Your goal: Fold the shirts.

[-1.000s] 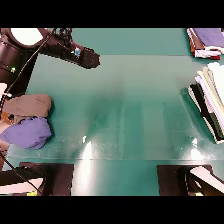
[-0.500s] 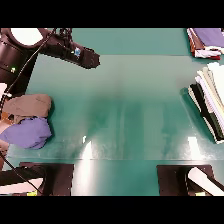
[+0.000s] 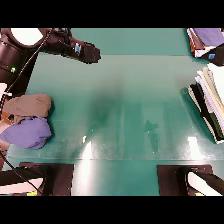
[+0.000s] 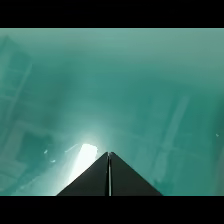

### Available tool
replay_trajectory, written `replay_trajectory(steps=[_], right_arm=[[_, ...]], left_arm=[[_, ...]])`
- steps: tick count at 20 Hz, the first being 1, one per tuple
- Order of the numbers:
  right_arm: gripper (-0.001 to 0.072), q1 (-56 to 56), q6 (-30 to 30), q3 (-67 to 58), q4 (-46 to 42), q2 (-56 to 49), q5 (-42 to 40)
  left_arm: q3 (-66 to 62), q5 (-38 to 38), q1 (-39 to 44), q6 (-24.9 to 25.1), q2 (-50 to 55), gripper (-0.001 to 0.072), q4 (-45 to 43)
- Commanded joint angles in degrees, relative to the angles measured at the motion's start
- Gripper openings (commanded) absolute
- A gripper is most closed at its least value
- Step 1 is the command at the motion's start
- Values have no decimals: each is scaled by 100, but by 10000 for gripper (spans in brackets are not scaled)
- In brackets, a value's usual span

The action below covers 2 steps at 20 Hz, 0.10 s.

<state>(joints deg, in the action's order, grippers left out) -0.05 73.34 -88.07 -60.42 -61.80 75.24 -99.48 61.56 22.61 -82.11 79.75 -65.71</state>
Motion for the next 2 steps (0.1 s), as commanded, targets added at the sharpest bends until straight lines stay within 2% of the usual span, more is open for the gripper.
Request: replay_trajectory(steps=[1, 2], right_arm=[[18, 256, 11, -7, -107, 7, 11], [18, 256, 11, -7, -105, 7, 39]], left_arm=[[2, -273, 2, 0, 2, 27, 0], [2, -297, 2, 0, 2, 27, 0]])
